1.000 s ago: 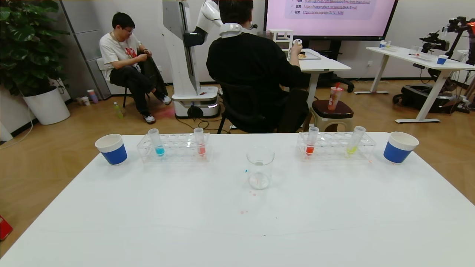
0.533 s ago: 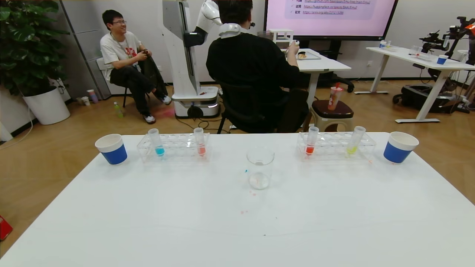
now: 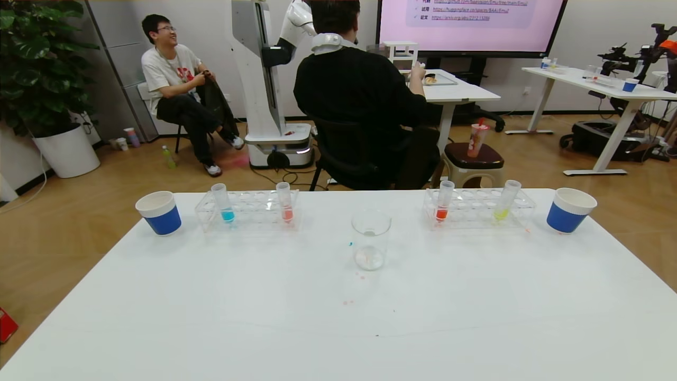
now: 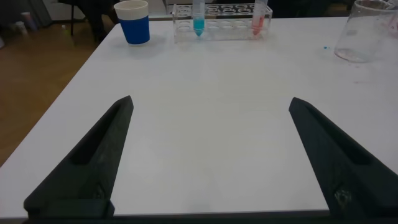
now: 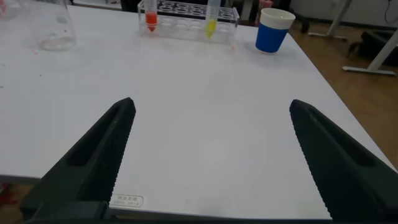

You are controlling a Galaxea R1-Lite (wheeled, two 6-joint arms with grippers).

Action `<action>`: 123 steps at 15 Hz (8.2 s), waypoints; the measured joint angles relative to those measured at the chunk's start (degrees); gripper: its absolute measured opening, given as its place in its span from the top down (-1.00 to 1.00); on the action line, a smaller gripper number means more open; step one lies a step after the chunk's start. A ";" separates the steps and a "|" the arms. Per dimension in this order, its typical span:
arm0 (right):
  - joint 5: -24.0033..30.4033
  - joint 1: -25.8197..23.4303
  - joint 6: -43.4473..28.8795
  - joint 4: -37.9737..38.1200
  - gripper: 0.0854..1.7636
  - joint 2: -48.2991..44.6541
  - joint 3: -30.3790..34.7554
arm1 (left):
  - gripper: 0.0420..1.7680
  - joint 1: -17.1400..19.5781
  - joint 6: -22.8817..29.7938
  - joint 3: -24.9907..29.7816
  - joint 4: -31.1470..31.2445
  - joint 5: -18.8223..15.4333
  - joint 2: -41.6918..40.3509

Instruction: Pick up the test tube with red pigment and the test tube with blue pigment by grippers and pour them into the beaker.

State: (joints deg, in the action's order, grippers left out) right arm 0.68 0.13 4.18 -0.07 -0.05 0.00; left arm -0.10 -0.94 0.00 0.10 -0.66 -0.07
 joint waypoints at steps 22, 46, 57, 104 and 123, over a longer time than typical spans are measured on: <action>0.26 2.28 -3.72 -40.28 -0.96 64.71 -28.27 | -0.98 0.00 -0.05 0.00 0.00 -0.02 0.00; -13.21 16.43 -4.18 -71.95 -0.96 133.38 -61.71 | -0.98 0.00 0.00 0.00 0.00 -0.05 0.00; -13.56 16.40 -4.08 -71.86 0.67 137.06 -65.93 | -0.98 0.00 0.00 0.00 0.00 -0.05 0.00; 30.10 22.38 30.68 -79.19 0.49 130.83 -65.93 | -0.98 0.00 0.00 0.00 0.00 -0.05 0.00; 44.57 19.79 59.10 -71.39 0.49 137.45 -81.34 | -0.98 0.00 -0.02 0.00 0.00 -0.02 0.00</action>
State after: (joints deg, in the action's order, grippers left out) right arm 45.25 19.92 63.28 -71.46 137.40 -81.34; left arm -0.10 -0.96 0.00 0.10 -0.68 -0.07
